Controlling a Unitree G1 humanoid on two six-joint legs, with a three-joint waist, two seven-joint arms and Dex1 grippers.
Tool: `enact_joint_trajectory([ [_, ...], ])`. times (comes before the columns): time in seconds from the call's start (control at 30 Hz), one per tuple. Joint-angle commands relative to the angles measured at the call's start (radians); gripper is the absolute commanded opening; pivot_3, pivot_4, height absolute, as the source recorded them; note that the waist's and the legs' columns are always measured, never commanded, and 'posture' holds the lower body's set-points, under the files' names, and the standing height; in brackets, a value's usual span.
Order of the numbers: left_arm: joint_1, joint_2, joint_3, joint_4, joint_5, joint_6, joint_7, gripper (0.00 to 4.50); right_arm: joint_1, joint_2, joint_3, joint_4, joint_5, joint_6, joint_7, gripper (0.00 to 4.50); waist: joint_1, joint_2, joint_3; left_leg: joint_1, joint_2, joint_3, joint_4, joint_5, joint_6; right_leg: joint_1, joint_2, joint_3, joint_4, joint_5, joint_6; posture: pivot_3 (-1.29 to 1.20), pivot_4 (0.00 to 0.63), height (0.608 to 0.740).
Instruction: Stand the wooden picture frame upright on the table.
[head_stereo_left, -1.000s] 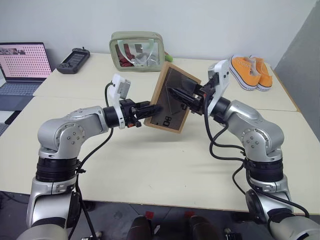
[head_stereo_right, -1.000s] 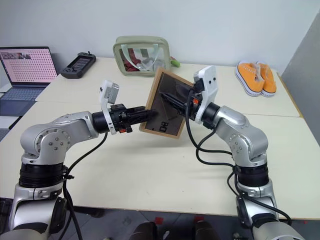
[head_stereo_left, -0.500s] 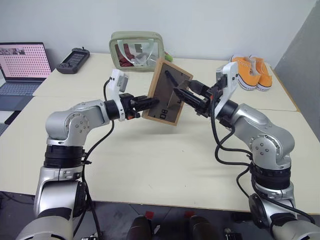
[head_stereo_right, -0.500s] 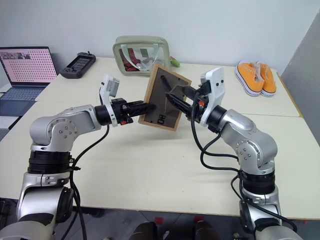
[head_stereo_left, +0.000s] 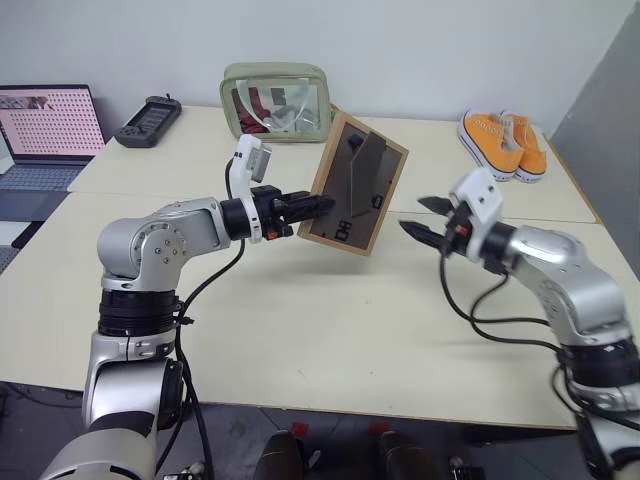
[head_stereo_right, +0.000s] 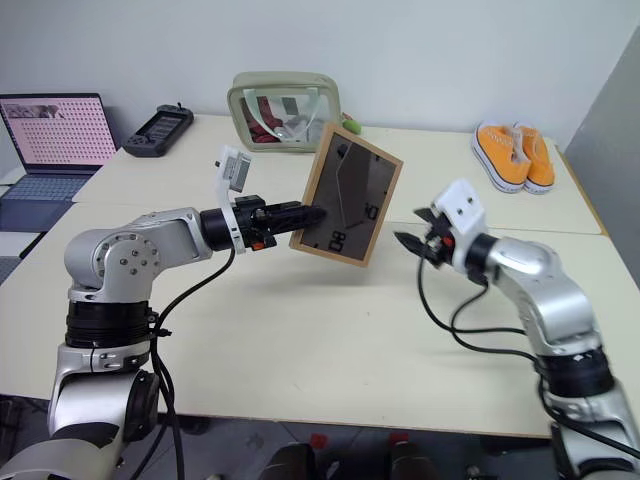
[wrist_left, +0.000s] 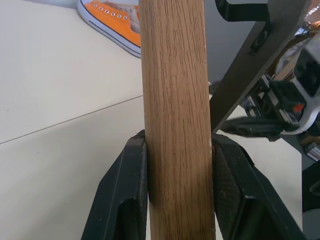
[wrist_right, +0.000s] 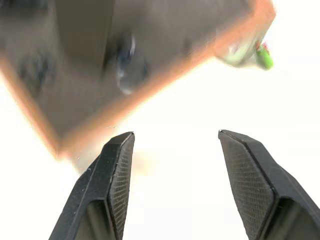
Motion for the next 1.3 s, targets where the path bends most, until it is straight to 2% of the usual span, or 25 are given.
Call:
enact_joint_trajectory([
  [0.03,-0.012,0.004,0.051,-0.018,-0.021,0.005,0.007,1.33,0.029,-0.062,-0.047,-0.032,-0.055,-0.126,0.041,2.81,-0.003,0.000,0.000,0.000,0.000,0.000,0.000,0.000,0.000,0.000,0.000,0.000,0.000,0.000,0.000,0.00,0.150,0.740],
  [0.23,-0.049,-0.001,0.091,0.045,-0.098,0.198,0.043,1.33,0.052,-0.127,0.039,0.193,-0.393,-0.760,-0.031,2.81,-0.005,0.000,0.000,0.000,0.000,0.000,0.003,0.000,0.000,0.001,0.000,0.000,0.001,0.000,0.001,0.00,0.150,0.740],
  [0.37,-0.050,0.022,0.124,0.037,-0.166,0.406,0.060,1.33,-0.002,-0.171,0.117,0.413,-0.680,-1.212,-0.214,2.81,-0.008,0.000,0.000,0.000,0.000,0.001,0.003,0.000,0.000,0.001,0.000,0.001,0.000,0.000,0.001,0.00,0.150,0.740],
  [0.5,-0.062,0.030,0.161,0.043,-0.229,0.544,0.095,1.33,-0.058,-0.152,0.174,0.554,-0.887,-1.449,-0.408,2.81,-0.011,0.000,0.000,0.000,0.000,0.000,0.002,0.000,0.000,0.000,0.000,0.000,0.001,0.000,0.001,0.00,0.150,0.740],
  [0.73,-0.054,0.069,0.148,0.063,-0.427,0.551,0.198,1.33,-0.126,-0.088,0.230,0.691,-1.174,-1.563,-0.759,2.81,-0.011,0.000,0.000,0.001,-0.001,0.000,0.003,0.004,-0.007,0.000,-0.001,0.001,0.005,0.001,0.001,0.00,0.150,0.740],
  [0.9,-0.019,0.062,0.158,0.062,-0.524,0.551,0.300,1.33,-0.187,-0.061,0.257,0.758,-1.283,-1.540,-0.956,2.81,-0.010,0.000,0.000,0.002,-0.001,-0.001,0.004,0.005,-0.008,0.000,-0.001,0.001,0.008,0.000,0.001,0.00,0.150,0.740],
  [1.17,0.002,0.048,0.212,0.073,-0.609,0.551,0.432,1.33,-0.209,-0.122,0.236,0.772,-1.244,-1.541,-0.972,2.81,-0.010,0.000,0.000,0.002,-0.002,-0.001,0.004,0.005,-0.008,0.000,-0.002,0.001,0.009,0.000,0.000,0.00,0.150,0.740],
  [1.3,-0.008,0.026,0.221,0.088,-0.631,0.550,0.469,1.33,-0.231,-0.099,0.241,0.726,-1.234,-1.511,-0.968,3.47,-0.011,0.000,0.000,0.002,-0.002,-0.001,0.005,0.005,-0.008,0.000,-0.002,0.001,0.010,0.000,0.000,0.00,0.150,0.740],
])
